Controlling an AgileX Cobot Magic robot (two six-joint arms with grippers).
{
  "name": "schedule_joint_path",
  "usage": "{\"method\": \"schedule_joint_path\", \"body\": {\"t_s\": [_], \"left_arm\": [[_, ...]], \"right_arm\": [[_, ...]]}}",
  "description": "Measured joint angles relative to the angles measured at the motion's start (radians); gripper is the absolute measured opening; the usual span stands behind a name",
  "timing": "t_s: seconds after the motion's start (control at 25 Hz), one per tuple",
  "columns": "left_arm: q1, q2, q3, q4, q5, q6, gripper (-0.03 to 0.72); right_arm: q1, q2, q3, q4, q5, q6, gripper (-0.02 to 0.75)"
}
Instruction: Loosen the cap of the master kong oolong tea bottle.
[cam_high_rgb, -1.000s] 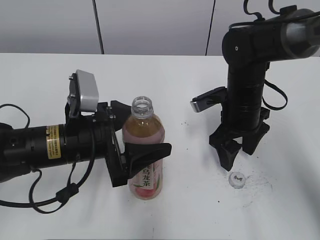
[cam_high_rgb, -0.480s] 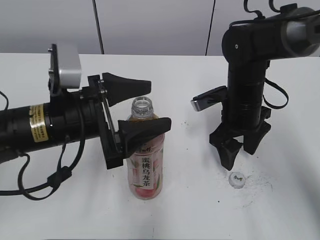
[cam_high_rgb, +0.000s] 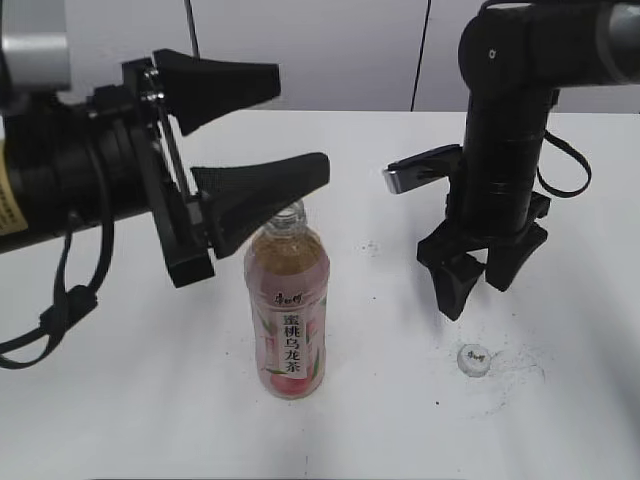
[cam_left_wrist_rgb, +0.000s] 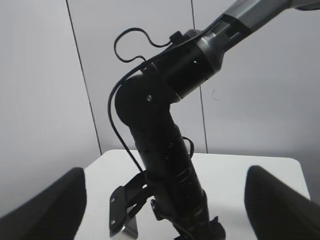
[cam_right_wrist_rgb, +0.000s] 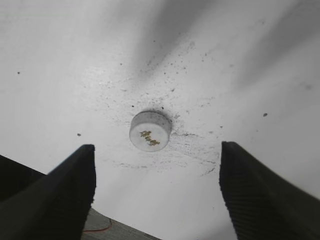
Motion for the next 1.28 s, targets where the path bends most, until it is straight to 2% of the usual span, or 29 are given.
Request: {"method": "schedule_joint_path", "body": {"t_s": [0.2, 0.48, 0.6, 0.72, 0.8, 1.04, 1.16, 1.28], "left_arm": [[0.0, -0.132, 0.0, -0.039, 0.163, -0.028, 0.575], [0.0, -0.314, 0.0, -0.108, 0.507, -0.037, 0.575], [0.0, -0.39, 0.0, -0.12, 0.697, -0.037, 0.575], [-0.001, -0.456, 0.001, -0.143, 0.96, -0.037, 0.575], [-0.001, -0.495, 0.001, -0.215, 1.147, -0.037, 0.573], [-0.001, -0.671, -0.011, -0.543, 1.562, -0.019, 0.555], [-0.001, -0.813, -0.065, -0.676, 1.771, 0.106, 0.552], [-0.001, -0.912, -0.106, -0.747, 1.971, 0.255, 0.552]], "right_arm": [[0.0, -0.032, 0.0, 0.018, 0.001, 0.006, 0.575], [0.0, -0.087, 0.0, 0.035, 0.002, 0.04, 0.575], [0.0, -0.121, 0.0, 0.035, 0.002, 0.052, 0.575], [0.0, -0.165, 0.0, 0.03, 0.003, 0.059, 0.575], [0.0, -0.197, 0.0, 0.019, 0.003, 0.069, 0.575], [0.0, -0.319, 0.0, -0.05, 0.014, 0.107, 0.575], [0.0, -0.399, 0.0, -0.087, 0.014, 0.135, 0.575], [0.0, -0.489, 0.0, -0.091, 0.014, 0.161, 0.575]]}}
